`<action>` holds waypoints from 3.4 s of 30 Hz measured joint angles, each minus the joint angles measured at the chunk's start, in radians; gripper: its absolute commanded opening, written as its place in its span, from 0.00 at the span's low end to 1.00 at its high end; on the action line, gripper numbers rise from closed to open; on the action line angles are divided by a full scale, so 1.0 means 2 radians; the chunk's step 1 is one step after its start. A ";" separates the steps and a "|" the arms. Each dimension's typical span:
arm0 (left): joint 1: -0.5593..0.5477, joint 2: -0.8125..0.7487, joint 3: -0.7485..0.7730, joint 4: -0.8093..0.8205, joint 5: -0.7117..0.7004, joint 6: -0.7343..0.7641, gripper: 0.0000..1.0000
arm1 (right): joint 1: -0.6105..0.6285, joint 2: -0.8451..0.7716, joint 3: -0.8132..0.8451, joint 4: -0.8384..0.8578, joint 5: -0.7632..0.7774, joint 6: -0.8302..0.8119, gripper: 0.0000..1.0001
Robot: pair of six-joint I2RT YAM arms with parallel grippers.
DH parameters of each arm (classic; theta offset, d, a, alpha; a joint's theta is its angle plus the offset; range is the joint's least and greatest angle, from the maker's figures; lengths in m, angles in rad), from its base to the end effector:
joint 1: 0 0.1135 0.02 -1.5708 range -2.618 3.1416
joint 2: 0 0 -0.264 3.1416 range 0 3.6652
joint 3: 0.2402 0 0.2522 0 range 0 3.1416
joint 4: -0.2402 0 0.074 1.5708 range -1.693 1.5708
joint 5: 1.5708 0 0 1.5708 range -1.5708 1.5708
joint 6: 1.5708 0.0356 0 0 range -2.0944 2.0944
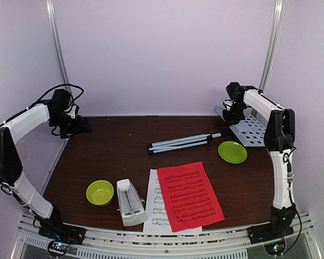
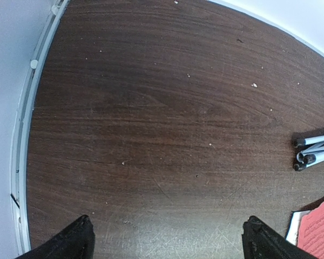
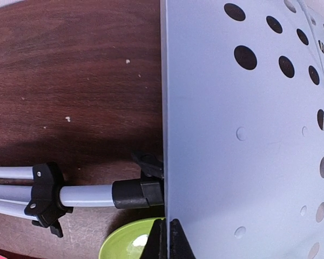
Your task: Set up the instrument practice props
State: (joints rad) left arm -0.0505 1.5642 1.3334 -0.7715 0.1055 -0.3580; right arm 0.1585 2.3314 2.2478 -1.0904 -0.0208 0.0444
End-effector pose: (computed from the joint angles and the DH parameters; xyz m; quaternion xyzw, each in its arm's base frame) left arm 0.3287 -0.0204 0.2877 -0.1322 0.9495 -0.1064 0.2640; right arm 0.4872 0.0786 0.2430 -0.0579 0.9786 0.0301 0.1950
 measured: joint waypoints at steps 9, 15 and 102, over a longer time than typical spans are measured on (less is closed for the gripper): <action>-0.004 0.001 0.000 0.009 -0.001 -0.017 0.98 | 0.040 -0.080 -0.022 0.042 0.012 -0.020 0.00; -0.012 0.001 0.001 0.011 -0.001 -0.019 0.98 | 0.068 -0.124 -0.024 0.061 0.047 -0.043 0.00; -0.310 0.083 0.072 0.296 -0.129 0.195 0.24 | 0.360 -0.207 -0.037 0.404 0.087 -0.548 0.00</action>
State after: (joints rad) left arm -0.6697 1.7298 1.4773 -0.1799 -0.1524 0.0326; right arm 0.8795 1.9167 2.1735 -0.2817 0.1539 -1.0515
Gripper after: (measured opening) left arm 0.340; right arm 0.012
